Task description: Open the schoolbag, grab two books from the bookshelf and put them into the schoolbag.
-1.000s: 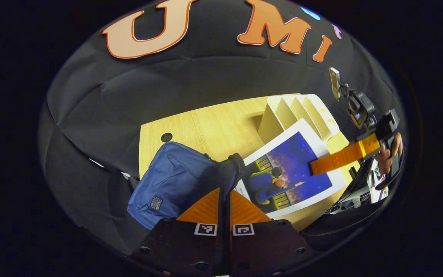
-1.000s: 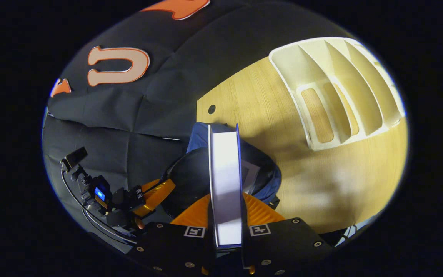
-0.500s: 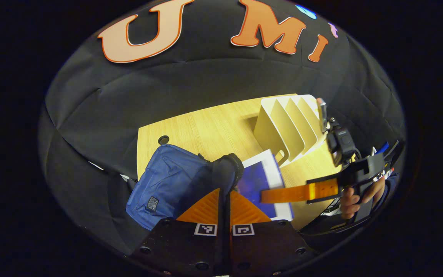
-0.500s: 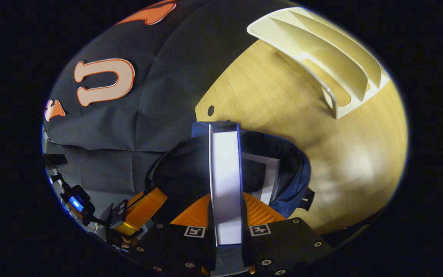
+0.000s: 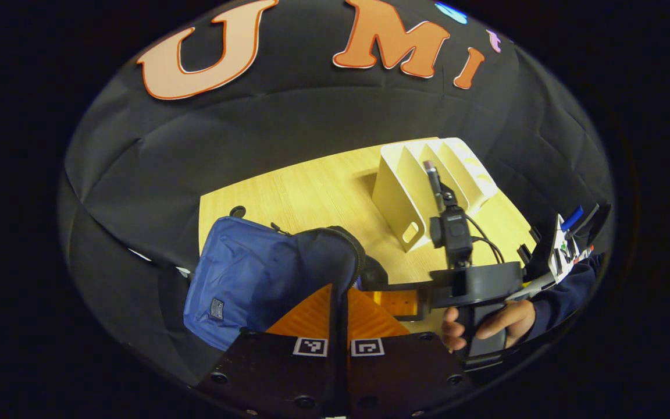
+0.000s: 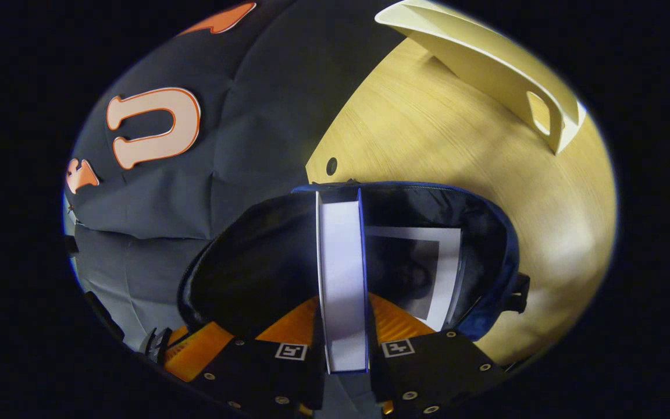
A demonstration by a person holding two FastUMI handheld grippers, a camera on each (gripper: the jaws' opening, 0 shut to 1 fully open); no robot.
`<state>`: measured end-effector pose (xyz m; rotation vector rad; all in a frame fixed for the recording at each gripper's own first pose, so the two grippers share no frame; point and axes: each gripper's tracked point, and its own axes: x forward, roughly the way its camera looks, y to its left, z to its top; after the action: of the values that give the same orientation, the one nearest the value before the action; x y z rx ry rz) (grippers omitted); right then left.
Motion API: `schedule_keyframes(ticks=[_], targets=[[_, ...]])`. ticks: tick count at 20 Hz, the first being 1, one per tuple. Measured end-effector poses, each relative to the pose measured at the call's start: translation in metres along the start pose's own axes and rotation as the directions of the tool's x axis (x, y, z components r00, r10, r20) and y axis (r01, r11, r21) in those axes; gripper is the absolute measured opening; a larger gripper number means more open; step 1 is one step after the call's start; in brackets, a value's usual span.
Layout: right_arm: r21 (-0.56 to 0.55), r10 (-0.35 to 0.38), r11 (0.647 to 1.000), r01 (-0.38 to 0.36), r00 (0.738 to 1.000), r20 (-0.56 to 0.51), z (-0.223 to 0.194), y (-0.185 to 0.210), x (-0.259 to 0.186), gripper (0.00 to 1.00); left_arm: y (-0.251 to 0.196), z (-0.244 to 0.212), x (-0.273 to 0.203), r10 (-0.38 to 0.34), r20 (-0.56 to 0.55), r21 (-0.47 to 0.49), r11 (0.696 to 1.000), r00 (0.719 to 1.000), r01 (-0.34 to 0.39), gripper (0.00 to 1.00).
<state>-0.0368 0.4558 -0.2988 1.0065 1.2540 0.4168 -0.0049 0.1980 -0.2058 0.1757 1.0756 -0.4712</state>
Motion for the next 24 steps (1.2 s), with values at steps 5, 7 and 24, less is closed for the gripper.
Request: schedule_keyframes(ticks=[5, 7, 24], targets=[[-0.03, -0.104, 0.994, 0.101, 0.991, -0.084, -0.004, -0.016, 0.002, 0.51, 0.006, -0.003, 0.003, -0.002, -0.002, -0.039, 0.999, 1.0, 0.002, 0.01], [-0.035, -0.139, 0.99, 0.137, 0.986, -0.087, 0.004, -0.023, -0.01, 0.88, 0.009, -0.001, 0.005, -0.008, 0.001, -0.074, 0.997, 1.0, 0.008, 0.01], [-0.072, -0.238, 0.97, 0.232, 0.966, -0.098, 0.003, -0.067, 0.001, 0.97, 0.006, -0.001, 0.014, 0.009, 0.002, -0.083, 0.996, 1.0, -0.009, 0.01]])
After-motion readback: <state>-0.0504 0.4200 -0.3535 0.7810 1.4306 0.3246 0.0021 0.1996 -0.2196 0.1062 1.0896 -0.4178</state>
